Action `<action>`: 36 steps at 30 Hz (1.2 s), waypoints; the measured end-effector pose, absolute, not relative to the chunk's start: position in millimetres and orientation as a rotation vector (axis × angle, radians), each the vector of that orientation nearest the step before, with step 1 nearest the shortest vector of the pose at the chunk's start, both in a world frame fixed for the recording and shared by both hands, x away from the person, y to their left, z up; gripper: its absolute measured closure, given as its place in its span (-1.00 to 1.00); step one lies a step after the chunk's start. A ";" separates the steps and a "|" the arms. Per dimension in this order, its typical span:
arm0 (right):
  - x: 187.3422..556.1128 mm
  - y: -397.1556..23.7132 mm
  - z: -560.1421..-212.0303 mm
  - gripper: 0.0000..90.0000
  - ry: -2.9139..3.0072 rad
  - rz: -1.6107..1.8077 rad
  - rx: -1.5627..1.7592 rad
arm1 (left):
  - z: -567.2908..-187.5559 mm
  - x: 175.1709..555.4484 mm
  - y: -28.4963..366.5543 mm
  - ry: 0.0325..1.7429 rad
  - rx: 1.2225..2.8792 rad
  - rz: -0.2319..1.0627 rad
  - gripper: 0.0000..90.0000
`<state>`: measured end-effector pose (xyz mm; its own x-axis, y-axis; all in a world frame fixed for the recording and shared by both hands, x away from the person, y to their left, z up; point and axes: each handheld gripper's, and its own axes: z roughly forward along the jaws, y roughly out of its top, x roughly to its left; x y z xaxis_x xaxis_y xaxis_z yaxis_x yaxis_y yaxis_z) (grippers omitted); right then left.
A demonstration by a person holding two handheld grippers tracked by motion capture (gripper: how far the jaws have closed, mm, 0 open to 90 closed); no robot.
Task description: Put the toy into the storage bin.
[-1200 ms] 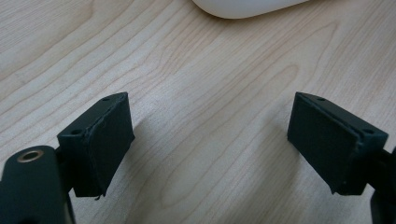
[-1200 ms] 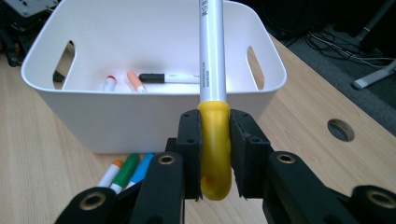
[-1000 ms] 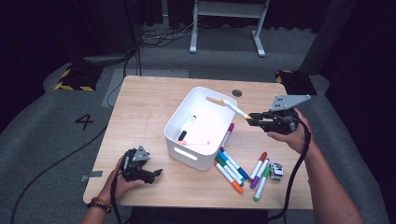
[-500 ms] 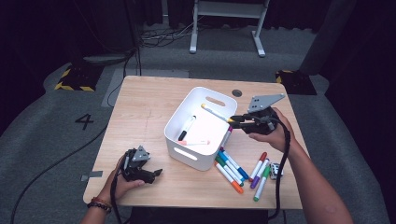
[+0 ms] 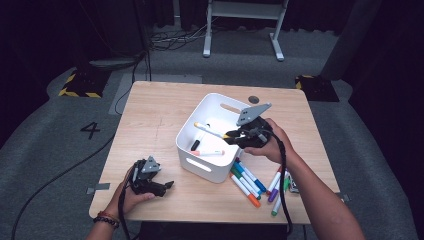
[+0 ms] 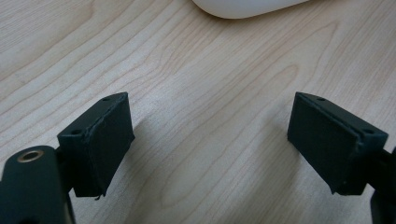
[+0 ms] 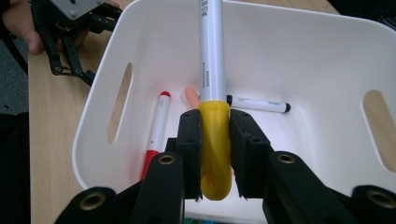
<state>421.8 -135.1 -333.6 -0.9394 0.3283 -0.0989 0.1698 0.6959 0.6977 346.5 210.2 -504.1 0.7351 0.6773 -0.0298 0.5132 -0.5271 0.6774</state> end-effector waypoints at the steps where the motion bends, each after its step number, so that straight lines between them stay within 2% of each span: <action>1: 422.0 -130.6 -335.3 0.67 2.703 1.061 0.393 | -504.1 346.5 210.2 0.893 2.249 0.310 -0.68; 9: 417.1 -91.5 -351.2 0.67 2.802 0.925 0.362 | -504.2 346.5 210.2 0.893 2.248 0.310 -0.68; 16: 412.7 -76.7 -362.5 0.67 2.865 0.824 0.315 | -504.3 346.3 210.0 0.895 2.246 0.304 -0.68; 29: 412.5 -71.1 -371.5 0.66 2.954 0.669 0.266 | -504.3 346.4 210.0 0.894 2.247 0.305 -0.68; 32: 408.3 -71.5 -371.9 0.66 2.991 0.597 0.361 | -504.3 346.4 210.0 0.894 2.247 0.304 -0.68; 36: 408.9 -72.7 -369.6 0.57 2.959 0.627 0.333 | -504.3 346.3 210.0 0.894 2.247 0.305 -0.68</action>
<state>408.9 -72.7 -369.6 -0.9713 0.2323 -0.0503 0.1919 0.8914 0.4106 346.3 210.0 -504.3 0.7352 0.6770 -0.0342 0.5150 -0.5250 0.6775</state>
